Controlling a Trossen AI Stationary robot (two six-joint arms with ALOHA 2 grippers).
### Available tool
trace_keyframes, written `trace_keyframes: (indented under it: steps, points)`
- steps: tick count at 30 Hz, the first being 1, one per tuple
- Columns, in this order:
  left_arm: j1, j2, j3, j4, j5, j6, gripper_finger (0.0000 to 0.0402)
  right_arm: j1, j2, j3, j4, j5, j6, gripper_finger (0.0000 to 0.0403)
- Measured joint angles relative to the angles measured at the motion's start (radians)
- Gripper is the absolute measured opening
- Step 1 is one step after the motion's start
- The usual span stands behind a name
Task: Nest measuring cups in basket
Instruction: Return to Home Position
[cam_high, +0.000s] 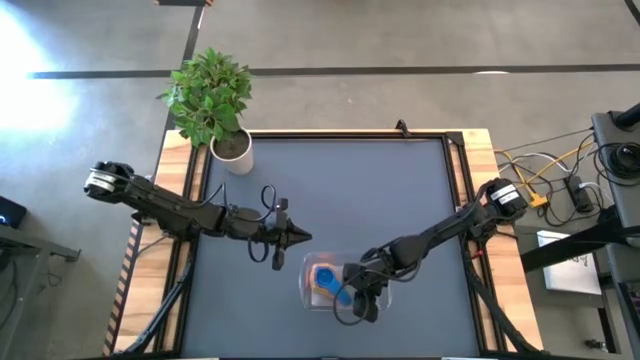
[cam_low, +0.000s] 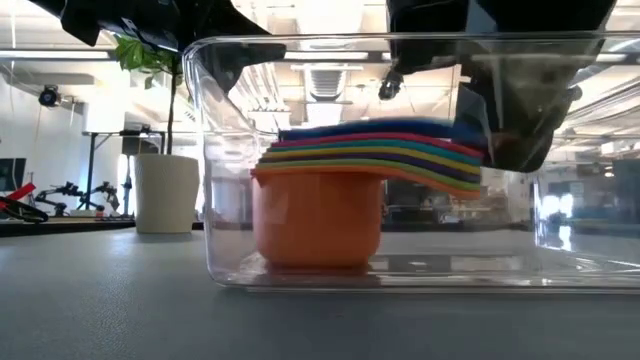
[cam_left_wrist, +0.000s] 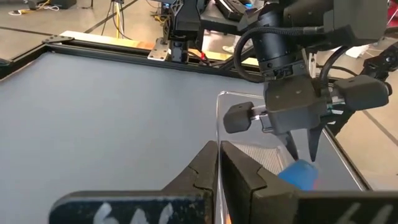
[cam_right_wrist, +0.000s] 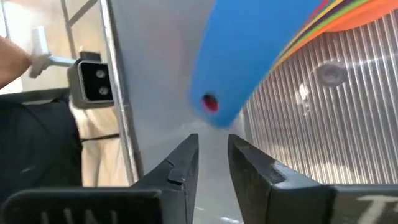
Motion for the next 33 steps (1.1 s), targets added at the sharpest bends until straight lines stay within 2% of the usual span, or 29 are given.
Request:
trace_keyframes:
  steps: [10, 13, 16, 22, 24, 27, 33]
  points:
    - [0.0, 0.0, 0.0, 0.0, -0.001, 0.0, 0.0, -0.022, -0.002, 0.002, -0.024, -0.134, 0.016, 0.0079]
    - [0.0, 0.0, 0.0, 0.0, -0.001, 0.0, 0.0, -0.025, -0.021, 0.013, -0.04, -0.134, 0.015, 0.0078]
    - [0.0, 0.0, 0.0, 0.0, -0.002, 0.0, 0.0, -0.024, -0.055, 0.031, -0.034, -0.087, -0.015, 0.0074]
    - [0.0, 0.0, 0.0, -0.005, -0.002, 0.002, 0.0, -0.025, -0.127, 0.038, 0.046, -0.035, -0.115, 0.0071]
    - [0.0, 0.0, 0.0, -0.005, -0.002, 0.009, 0.0, -0.02, -0.159, 0.038, 0.064, 0.012, -0.21, 0.0073]
    - [-0.001, -0.02, -0.001, -0.025, -0.002, 0.025, 0.0, -0.006, -0.224, 0.038, 0.04, 0.169, -0.368, 0.0073]
    - [-0.005, -0.141, -0.001, -0.098, -0.002, 0.094, 0.0, 0.045, -0.446, 0.029, -0.089, 0.415, -0.632, 0.0056]
